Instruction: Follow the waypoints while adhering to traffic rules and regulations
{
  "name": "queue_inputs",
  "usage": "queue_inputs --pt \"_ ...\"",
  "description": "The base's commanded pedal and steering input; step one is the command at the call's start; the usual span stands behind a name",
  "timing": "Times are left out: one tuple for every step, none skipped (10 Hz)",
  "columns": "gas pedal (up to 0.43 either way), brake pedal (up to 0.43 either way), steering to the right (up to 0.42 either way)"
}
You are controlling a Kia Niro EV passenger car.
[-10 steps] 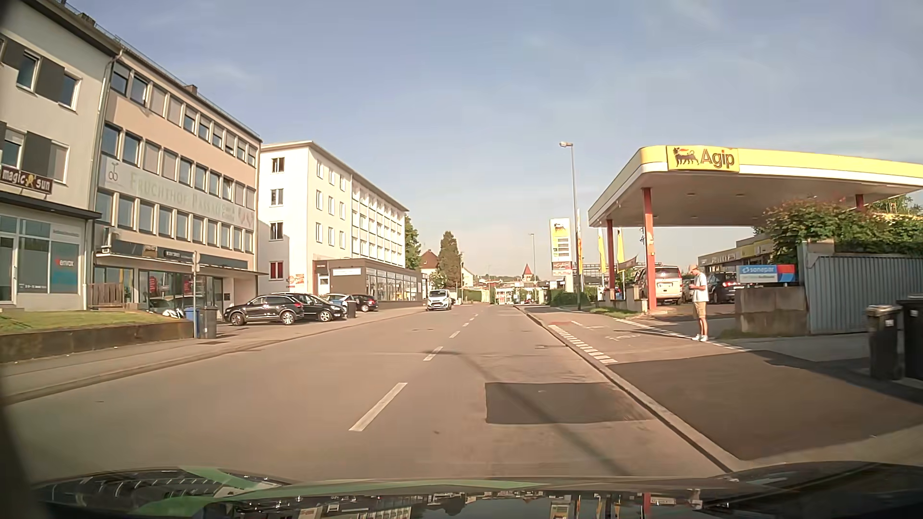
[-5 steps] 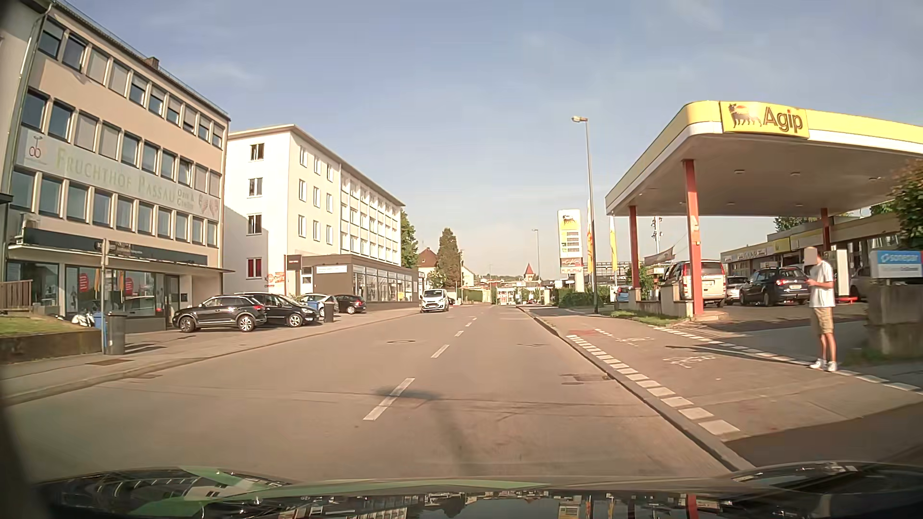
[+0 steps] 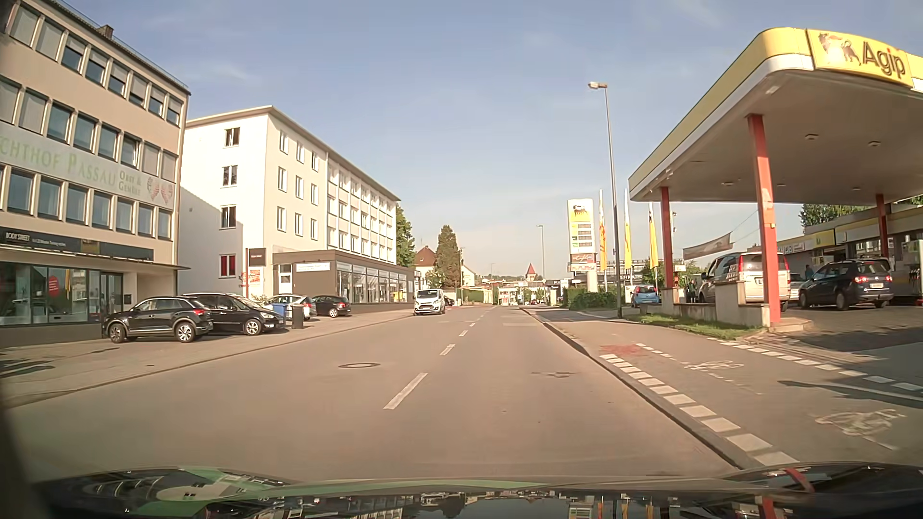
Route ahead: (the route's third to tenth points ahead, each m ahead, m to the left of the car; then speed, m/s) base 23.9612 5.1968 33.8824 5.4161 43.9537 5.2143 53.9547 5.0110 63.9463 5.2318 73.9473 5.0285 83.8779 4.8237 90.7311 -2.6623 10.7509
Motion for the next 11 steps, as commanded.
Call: queue_inputs --pt "0.039 0.000 -0.003" --pt "0.039 0.000 -0.002" --pt "0.039 0.000 -0.002" --pt "0.039 0.000 -0.002" --pt "0.039 0.000 -0.001" --pt "0.039 0.000 -0.001" --pt "0.008 0.000 -0.001" --pt "0.000 0.000 -0.001" --pt "0.000 0.000 -0.002" --pt "0.000 0.000 -0.003" --pt "0.000 0.000 -0.003"
